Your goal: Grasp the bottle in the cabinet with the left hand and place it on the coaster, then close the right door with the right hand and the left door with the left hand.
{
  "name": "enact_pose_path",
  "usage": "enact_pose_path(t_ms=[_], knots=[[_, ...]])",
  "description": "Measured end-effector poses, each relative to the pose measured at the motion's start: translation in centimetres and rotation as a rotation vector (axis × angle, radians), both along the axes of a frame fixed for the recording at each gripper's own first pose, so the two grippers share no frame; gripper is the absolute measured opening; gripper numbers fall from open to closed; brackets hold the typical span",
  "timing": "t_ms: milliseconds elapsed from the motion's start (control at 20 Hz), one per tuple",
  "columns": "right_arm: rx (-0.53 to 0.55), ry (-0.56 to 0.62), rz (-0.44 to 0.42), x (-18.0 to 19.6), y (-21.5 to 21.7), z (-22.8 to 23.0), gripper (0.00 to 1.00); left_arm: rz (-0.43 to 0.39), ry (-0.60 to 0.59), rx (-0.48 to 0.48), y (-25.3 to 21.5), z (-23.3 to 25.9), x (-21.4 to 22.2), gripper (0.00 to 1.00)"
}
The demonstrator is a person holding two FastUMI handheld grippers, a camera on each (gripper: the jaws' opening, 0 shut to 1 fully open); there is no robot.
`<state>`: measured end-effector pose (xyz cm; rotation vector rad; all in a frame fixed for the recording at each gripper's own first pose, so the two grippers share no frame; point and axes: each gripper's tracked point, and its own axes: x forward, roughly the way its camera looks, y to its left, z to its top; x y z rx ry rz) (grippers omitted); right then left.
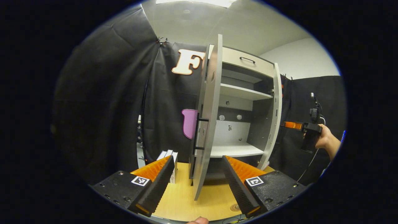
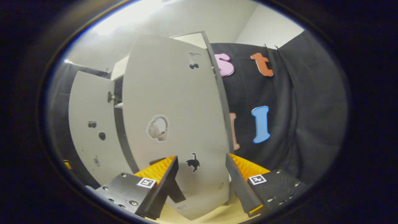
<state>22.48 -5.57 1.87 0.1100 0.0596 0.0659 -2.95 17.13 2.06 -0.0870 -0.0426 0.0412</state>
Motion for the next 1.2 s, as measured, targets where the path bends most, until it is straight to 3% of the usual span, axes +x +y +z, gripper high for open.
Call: enact_pose_path(t_ms=[150, 250, 400, 550, 750, 850, 900, 1050, 1100, 1200], knots=[[-0.06, -0.006, -0.041, -0.4, -0.2, 0.1, 0.93, 0.039, 0.008, 0.021, 1.8, -0.3, -0.5, 0.96], [-0.104, -0.014, -0.051, -1.1, -0.4, 0.1, 0.93, 0.062, 0.013, 0.038, 3.3, -0.7, -0.6, 0.93], [-0.103, -0.027, -0.025, -2.5, 0.0, 0.1, 0.93, 0.1, 0.028, 0.039, 5.3, -1.2, -0.3, 1.0], [-0.102, -0.04, -0.018, -4.4, -0.3, 0.4, 0.93, 0.137, 0.021, 0.024, 7.9, -1.0, 0.1, 0.93], [-0.151, -0.081, 0.006, -6.7, 0.1, 1.4, 0.93, 0.18, 0.026, 0.045, 10.7, -1.3, 1.9, 0.96], [-0.154, -0.096, 0.019, -8.2, 0.6, 1.5, 0.93, 0.17, 0.025, 0.04, 11.0, -1.4, 3.5, 0.93], [-0.147, -0.103, 0.048, -9.0, 1.2, 1.8, 1.0, 0.162, 0.032, 0.037, 11.1, -1.6, 4.1, 0.93], [-0.176, -0.152, 0.107, -11.1, 2.0, 2.1, 0.97, 0.145, 0.017, 0.037, 11.0, -0.9, 6.3, 0.93], [-0.204, -0.169, 0.106, -11.6, 1.7, 2.2, 0.98, 0.137, 0.012, 0.033, 10.7, -0.7, 7.2, 0.96], [-0.245, -0.182, 0.099, -12.5, 1.0, 1.8, 0.98, 0.118, 0.007, 0.031, 10.2, -0.4, 8.9, 0.93]])
